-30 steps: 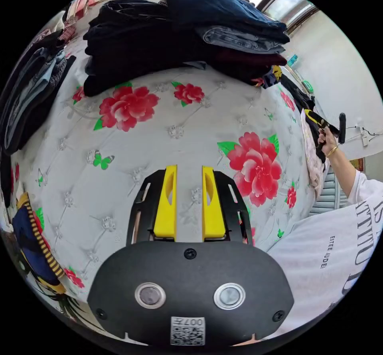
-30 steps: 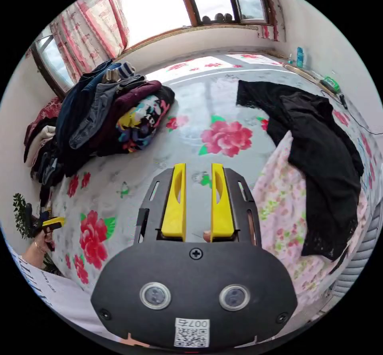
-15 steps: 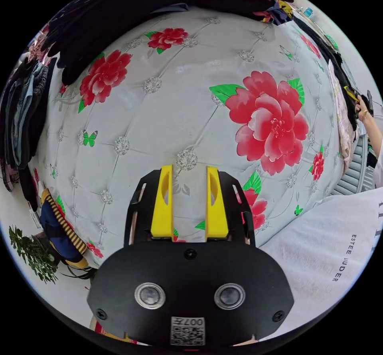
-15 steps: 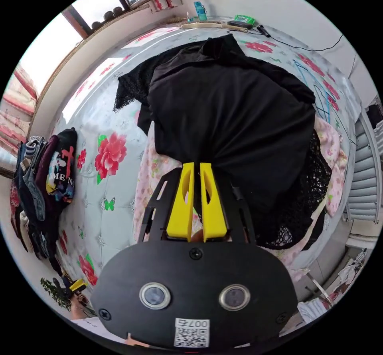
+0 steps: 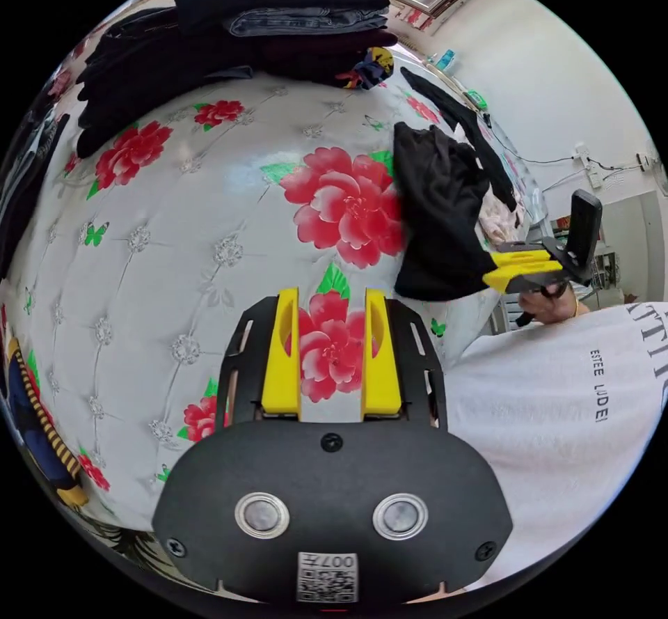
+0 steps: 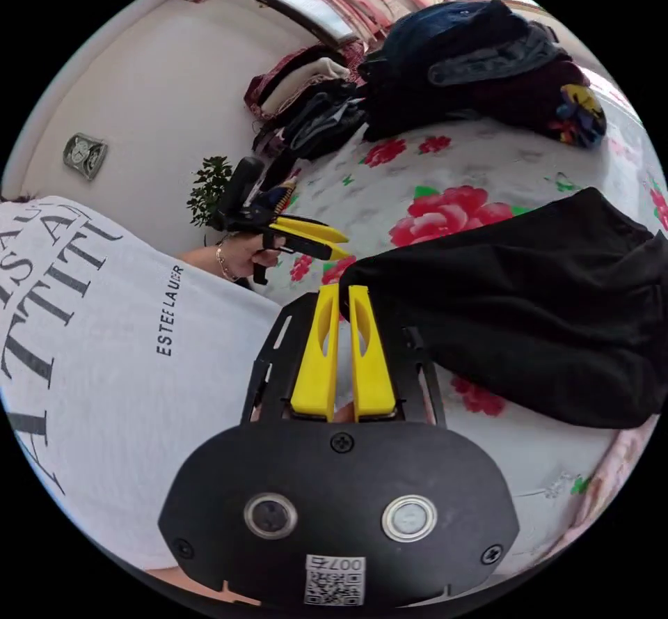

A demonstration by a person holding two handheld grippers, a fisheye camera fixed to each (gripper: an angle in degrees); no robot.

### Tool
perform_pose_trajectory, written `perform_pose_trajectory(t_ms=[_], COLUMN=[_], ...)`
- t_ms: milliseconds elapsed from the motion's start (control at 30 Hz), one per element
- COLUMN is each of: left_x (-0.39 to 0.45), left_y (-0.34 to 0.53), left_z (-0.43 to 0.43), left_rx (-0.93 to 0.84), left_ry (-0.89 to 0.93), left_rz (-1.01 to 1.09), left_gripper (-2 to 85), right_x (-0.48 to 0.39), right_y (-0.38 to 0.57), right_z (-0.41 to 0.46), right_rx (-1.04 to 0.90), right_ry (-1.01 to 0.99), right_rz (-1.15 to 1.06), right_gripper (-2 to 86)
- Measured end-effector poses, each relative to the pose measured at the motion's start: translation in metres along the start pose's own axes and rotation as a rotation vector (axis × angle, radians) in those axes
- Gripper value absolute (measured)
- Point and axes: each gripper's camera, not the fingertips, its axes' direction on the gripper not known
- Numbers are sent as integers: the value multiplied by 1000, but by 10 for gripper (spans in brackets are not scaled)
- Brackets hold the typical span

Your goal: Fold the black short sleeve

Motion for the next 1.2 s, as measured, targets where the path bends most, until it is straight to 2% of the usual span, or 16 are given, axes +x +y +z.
perform_pose_trajectory(t_ms=[67, 133, 200, 300, 367, 400, 467, 533, 700, 867, 933, 1000, 1067, 1100, 1167, 1200], left_x=[-20, -36, -47, -57, -62, -63, -61, -50, 5, 103, 130, 143, 133, 127, 100, 93], left_y=[39, 67, 91, 114, 119, 118, 104, 85, 6, -95, -125, -151, -168, -169, -168, -167], left_z=[-14, -25, -36, -52, -59, -59, -64, -70, -81, -55, -27, 16, 71, 75, 51, 42], left_rx=[25, 41, 58, 75, 84, 84, 88, 103, 146, 176, 132, 16, -193, -212, -103, -70], left_ry=[47, 58, 50, 19, 21, 30, 67, 73, 135, 211, 206, 105, -7, 4, 206, 230], left_rz=[-45, -70, -68, -32, 3, 12, 69, 156, 443, 683, 690, 657, 551, 524, 427, 407], left_gripper=[126, 120, 118, 116, 116, 116, 117, 120, 135, 144, 142, 125, 37, 27, 0, -3], right_x=[-42, -62, -63, -29, 20, 32, 70, 90, 137, 169, 170, 172, 180, 181, 172, 167], right_y=[0, 1, 6, 14, 36, 44, 75, 89, 106, 114, 115, 117, 119, 121, 125, 124], right_z=[51, 69, 68, 33, -9, -18, -47, -58, -65, -38, -30, -24, -18, -19, -34, -39], right_rx=[-119, -224, -229, -63, 164, 209, 347, 389, 410, 346, 349, 340, 292, 292, 353, 363], right_ry=[-99, -21, 66, 218, 333, 359, 470, 514, 521, 535, 541, 559, 486, 469, 453, 451], right_rz=[-112, -193, -194, 0, 306, 377, 593, 674, 770, 785, 741, 735, 697, 694, 616, 583], right_gripper=[19, 31, 43, 64, 78, 82, 91, 94, 94, 79, 68, 49, 17, 14, 4, 2])
